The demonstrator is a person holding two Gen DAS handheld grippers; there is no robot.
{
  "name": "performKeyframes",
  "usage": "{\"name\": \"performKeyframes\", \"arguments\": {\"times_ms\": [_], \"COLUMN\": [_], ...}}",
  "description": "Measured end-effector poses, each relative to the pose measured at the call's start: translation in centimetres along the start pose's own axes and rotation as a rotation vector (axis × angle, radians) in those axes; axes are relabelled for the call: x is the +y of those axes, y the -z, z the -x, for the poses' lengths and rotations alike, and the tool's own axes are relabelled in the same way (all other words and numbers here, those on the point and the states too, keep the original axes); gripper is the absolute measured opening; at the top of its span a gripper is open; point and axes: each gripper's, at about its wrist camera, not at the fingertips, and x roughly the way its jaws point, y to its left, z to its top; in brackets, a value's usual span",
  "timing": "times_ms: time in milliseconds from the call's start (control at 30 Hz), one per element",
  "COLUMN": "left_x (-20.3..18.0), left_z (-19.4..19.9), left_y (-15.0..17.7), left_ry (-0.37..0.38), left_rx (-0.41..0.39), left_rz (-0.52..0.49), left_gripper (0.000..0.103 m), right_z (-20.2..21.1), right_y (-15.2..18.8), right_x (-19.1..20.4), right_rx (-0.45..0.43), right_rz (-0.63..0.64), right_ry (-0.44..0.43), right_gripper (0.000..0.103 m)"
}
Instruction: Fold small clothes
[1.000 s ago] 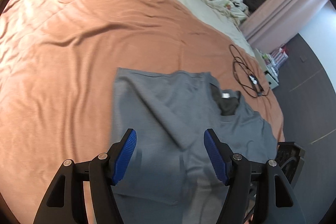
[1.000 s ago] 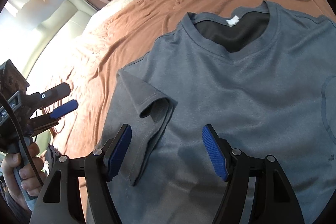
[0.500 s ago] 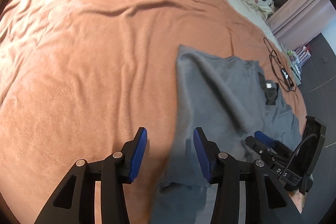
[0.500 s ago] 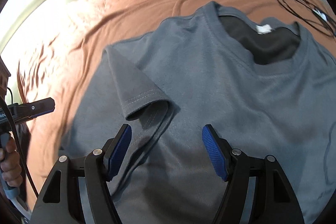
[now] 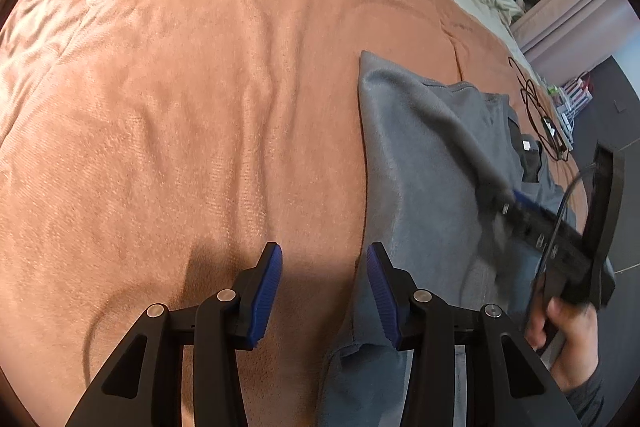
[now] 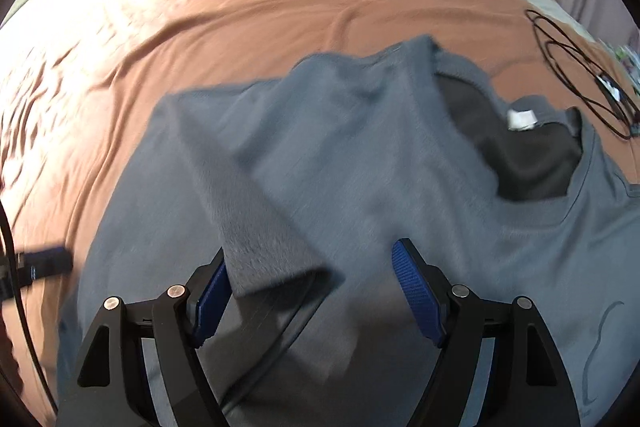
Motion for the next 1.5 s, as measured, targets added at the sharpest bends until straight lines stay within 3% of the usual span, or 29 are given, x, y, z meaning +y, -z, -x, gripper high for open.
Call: {"name": "performKeyframes", "arguments": {"times_ms": [67,133,267,367,500,567,867,1100,1267,1333,1367,1400,1467,1500], "left_x": [0.1,0.1,-0.1,-0.3,-0.6,-0.7,-1.2,-0.7,-1.1,-1.3,-1.3,-1.2,-1.2,-1.2], "left_z": [0.0,-0.1,-0.1,-0.4,-0.4,-0.3,-0.7,-0.4,-0.5,-0.5,-0.7,-0.7,-0.5,-0.5], "left_y": [0.1,0.1,0.4,0.7,1.1,1.2,1.7,1.9,2.5,2.6,2.5,2.5,2.4,2.4], "left_ry": [0.003,0.005,0.02,0.024,0.017,0.019,-0.001,0.058,0.056,0.046,0.042,0.049,0.056,0.054], "left_rx": [0.001,0.002,0.005,0.016,0.019,0.022,0.035,0.04,0.057,0.06,0.069,0.074,0.074,0.074], "left_rz": [-0.002,-0.003,-0.009,-0.014,-0.027,-0.031,-0.059,-0.029,-0.062,-0.072,-0.073,-0.066,-0.062,-0.066], "left_gripper": [0.047,0.047,0.047,0.047,0.047,0.047,0.034,0.034,0.034,0.027,0.018,0.017,0.017,0.017], "right_z": [0.0,-0.2,-0.7,-1.2,-1.4,-1.0,0.4,1.1,-0.2,-0.7,-1.0,-1.1,-1.0,-0.7], "right_y": [-0.5,-0.4,0.0,-0.5,-1.0,-1.2,-0.5,-0.9,-1.5,-1.7,-1.8,-1.8,-2.0,-2.0], "right_x": [-1.1,-2.0,-2.9,-3.9,-5.0,-5.4,-5.6,-5.5,-4.8,-4.4,-4.2,-4.2,-4.4,-4.6], "right_rx": [-0.024,-0.03,-0.019,-0.023,-0.03,-0.039,0.004,-0.002,0.009,0.019,0.032,0.042,0.053,0.052], "right_rz": [-0.054,-0.093,-0.145,-0.151,-0.175,-0.18,-0.208,-0.21,-0.19,-0.177,-0.177,-0.187,-0.209,-0.214], "right_ry": [-0.048,-0.123,-0.211,-0.224,-0.247,-0.236,-0.17,-0.134,-0.095,-0.081,-0.081,-0.087,-0.096,-0.1], "right_gripper": [0.075,0.066,0.057,0.042,0.01,0.002,0.0,0.0,0.0,0.0,0.001,0.001,0.006,0.019]}}
